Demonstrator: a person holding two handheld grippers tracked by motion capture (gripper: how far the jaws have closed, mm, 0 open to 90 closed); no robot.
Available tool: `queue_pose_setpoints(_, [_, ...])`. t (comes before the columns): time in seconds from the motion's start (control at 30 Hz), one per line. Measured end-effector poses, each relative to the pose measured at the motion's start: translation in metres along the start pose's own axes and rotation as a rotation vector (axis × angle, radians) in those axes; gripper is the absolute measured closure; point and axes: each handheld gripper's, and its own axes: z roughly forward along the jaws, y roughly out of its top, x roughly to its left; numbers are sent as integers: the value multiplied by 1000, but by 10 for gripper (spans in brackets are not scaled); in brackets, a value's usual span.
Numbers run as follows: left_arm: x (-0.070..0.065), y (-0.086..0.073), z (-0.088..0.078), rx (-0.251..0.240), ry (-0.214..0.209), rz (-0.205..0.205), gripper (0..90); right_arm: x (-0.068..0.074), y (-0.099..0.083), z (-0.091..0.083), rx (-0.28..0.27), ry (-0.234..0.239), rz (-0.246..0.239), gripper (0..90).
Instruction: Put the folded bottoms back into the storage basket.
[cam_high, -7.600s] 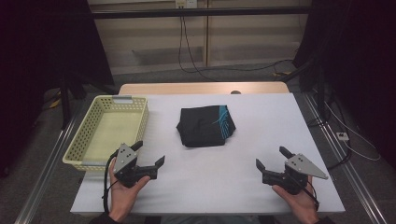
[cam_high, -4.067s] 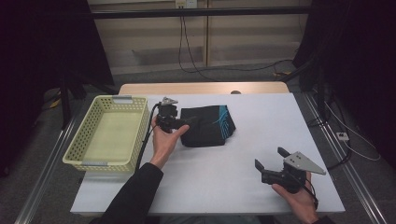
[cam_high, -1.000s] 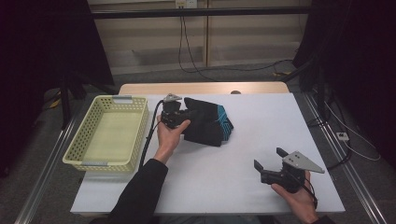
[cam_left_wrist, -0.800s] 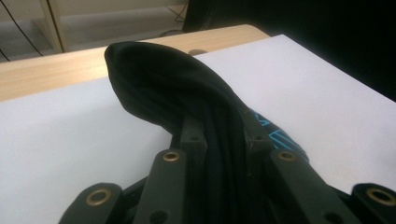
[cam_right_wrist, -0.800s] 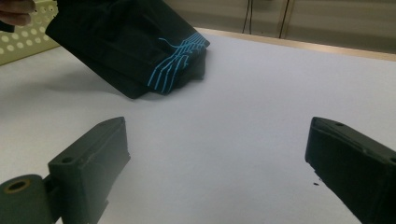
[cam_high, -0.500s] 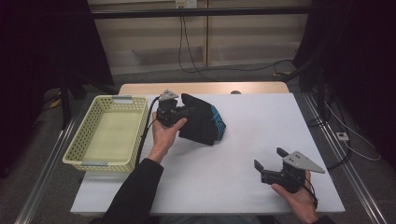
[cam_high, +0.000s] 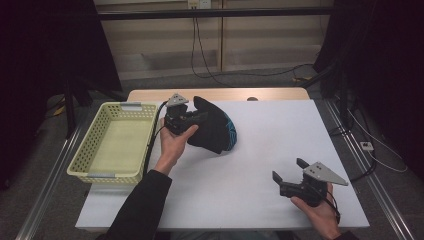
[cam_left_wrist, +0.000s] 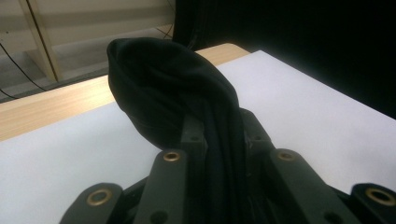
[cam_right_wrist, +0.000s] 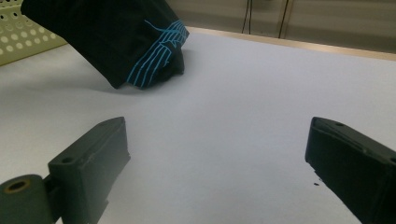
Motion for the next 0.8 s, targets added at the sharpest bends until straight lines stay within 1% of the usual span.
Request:
queue_pose_setpoints(0.13, [1,2,-6,1,1,12,763,0,0,0,-1,1,0,58])
queue_pose_setpoints(0.33, [1,5,-17,-11,-2,29,763,0,0,0,-1,0,-1,58])
queue_pose_setpoints(0.43, [0,7,-20,-21,-7,27,762,0,0,0,0,-1,0,58])
queue_pose_setpoints(0.67, [-2,10,-27,-18,-6,46,762,0,0,0,0,-2,1,58])
queue_pose_setpoints(0.8, [-2,12,-34,-23,-6,44,762,0,0,0,0,0,1,58])
